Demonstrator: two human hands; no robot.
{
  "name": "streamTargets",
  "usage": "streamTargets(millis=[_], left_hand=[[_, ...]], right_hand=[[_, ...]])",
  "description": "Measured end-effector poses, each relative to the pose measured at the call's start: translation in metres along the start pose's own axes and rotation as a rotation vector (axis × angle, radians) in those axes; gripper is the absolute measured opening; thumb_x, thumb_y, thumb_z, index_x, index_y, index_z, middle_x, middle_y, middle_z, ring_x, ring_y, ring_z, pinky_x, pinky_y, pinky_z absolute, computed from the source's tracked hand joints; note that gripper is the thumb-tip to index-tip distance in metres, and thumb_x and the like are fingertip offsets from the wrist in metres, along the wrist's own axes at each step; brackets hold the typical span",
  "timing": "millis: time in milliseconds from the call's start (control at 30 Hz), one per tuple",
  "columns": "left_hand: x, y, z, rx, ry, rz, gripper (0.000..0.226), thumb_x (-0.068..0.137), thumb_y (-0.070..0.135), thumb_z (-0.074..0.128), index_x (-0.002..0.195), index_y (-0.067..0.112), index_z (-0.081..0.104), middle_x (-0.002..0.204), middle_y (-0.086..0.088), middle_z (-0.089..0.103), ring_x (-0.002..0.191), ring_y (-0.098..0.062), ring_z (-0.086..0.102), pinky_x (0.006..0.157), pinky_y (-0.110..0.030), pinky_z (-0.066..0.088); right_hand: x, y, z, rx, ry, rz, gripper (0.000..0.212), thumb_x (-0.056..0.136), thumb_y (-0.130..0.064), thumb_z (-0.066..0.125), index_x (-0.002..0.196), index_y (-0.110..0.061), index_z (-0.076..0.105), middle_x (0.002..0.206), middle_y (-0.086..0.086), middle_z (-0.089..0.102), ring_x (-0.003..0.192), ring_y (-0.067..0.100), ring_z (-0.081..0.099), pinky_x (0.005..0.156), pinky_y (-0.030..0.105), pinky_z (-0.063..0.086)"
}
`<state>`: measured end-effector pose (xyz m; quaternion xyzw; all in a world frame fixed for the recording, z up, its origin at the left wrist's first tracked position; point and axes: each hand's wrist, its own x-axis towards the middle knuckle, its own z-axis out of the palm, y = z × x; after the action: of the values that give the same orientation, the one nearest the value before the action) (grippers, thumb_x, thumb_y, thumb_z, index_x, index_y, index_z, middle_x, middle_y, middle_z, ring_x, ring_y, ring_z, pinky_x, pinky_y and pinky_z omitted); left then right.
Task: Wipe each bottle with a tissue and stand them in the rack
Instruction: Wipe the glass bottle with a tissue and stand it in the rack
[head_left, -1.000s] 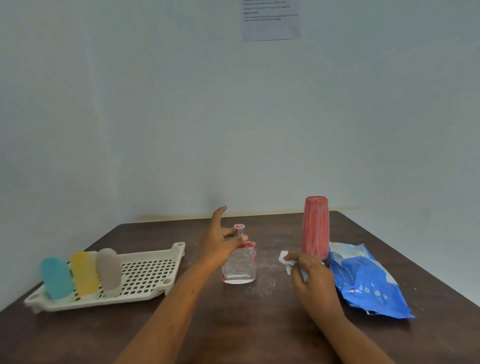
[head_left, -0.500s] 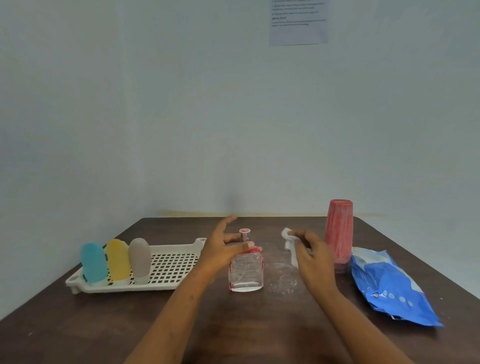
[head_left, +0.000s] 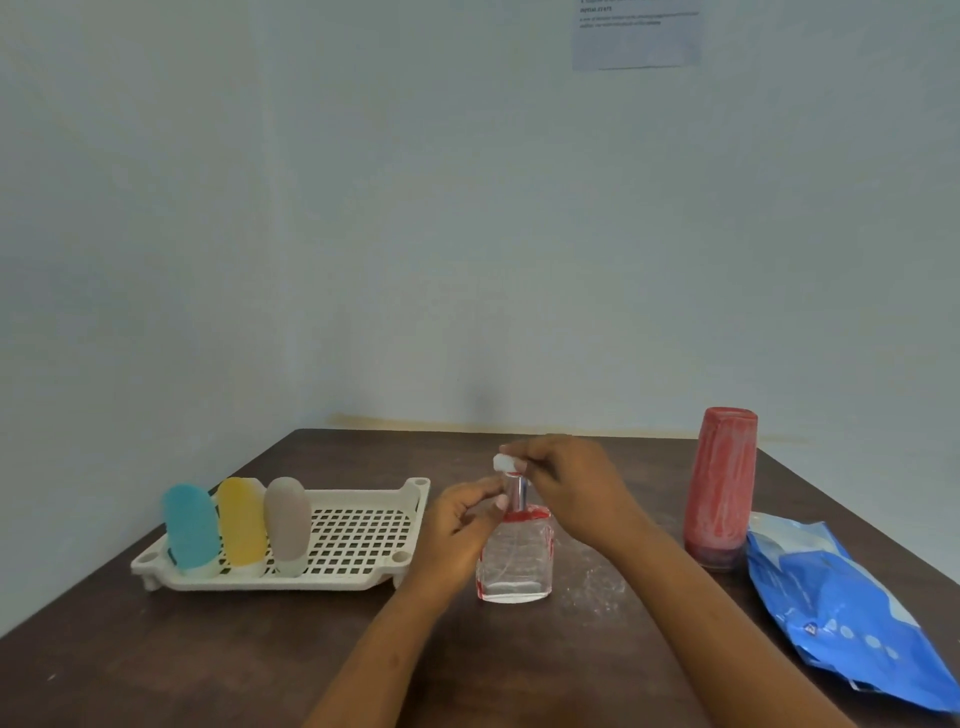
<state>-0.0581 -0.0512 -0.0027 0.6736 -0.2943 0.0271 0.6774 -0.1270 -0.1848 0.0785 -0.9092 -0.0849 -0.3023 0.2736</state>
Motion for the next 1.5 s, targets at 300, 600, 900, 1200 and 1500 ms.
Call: streamTargets(millis=[300, 600, 900, 1200, 1500], left_hand=[[0.002, -0.007, 0.001, 0.103, 0.004, 0.015, 0.037, 0.074, 0.057, 0.06, 0.105, 0.04, 0.071, 0.114, -0.001, 0.063, 0.107, -0.012, 0.061, 0.094, -0.035, 0.054], [0.001, -0.01, 0.0, 0.131, -0.002, 0.051, 0.044, 0.075, 0.058, 0.056, 0.105, 0.031, 0.073, 0.104, 0.002, 0.066, 0.107, -0.013, 0.059, 0.094, -0.034, 0.051], [0.003, -0.014, -0.001, 0.118, -0.009, 0.026, 0.048, 0.074, 0.062, 0.059, 0.105, 0.028, 0.074, 0.104, 0.003, 0.068, 0.109, -0.016, 0.06, 0.096, -0.044, 0.051], [0.002, -0.01, -0.002, 0.196, -0.02, 0.008, 0.038, 0.082, 0.046, 0.06, 0.11, 0.024, 0.072, 0.111, 0.0, 0.063, 0.103, -0.009, 0.061, 0.085, -0.019, 0.05], [0.003, -0.011, -0.002, 0.185, -0.021, 0.003, 0.052, 0.079, 0.056, 0.057, 0.126, 0.034, 0.062, 0.116, 0.007, 0.064, 0.108, -0.006, 0.061, 0.088, -0.023, 0.053]], right_hand=[[0.004, -0.007, -0.017, -0.146, -0.115, -0.062, 0.025, 0.092, -0.007, 0.051, 0.106, -0.015, 0.07, 0.108, -0.001, 0.067, 0.088, 0.002, 0.054, 0.07, 0.001, 0.035], [0.001, -0.016, -0.014, -0.196, -0.159, -0.102, 0.029, 0.09, 0.0, 0.049, 0.104, -0.012, 0.071, 0.107, 0.002, 0.067, 0.096, 0.012, 0.06, 0.084, 0.018, 0.046], [0.006, -0.015, -0.01, -0.105, -0.101, -0.055, 0.024, 0.088, -0.002, 0.052, 0.098, -0.01, 0.072, 0.1, 0.002, 0.069, 0.089, 0.009, 0.06, 0.073, 0.005, 0.04], [0.011, 0.0, -0.023, -0.066, -0.093, 0.056, 0.028, 0.091, -0.002, 0.05, 0.098, -0.018, 0.072, 0.1, -0.005, 0.068, 0.085, 0.001, 0.057, 0.067, 0.004, 0.04], [-0.008, -0.003, 0.006, -0.003, 0.148, 0.203, 0.013, 0.091, -0.009, 0.054, 0.091, -0.018, 0.062, 0.086, -0.01, 0.06, 0.073, -0.006, 0.051, 0.058, 0.003, 0.038]])
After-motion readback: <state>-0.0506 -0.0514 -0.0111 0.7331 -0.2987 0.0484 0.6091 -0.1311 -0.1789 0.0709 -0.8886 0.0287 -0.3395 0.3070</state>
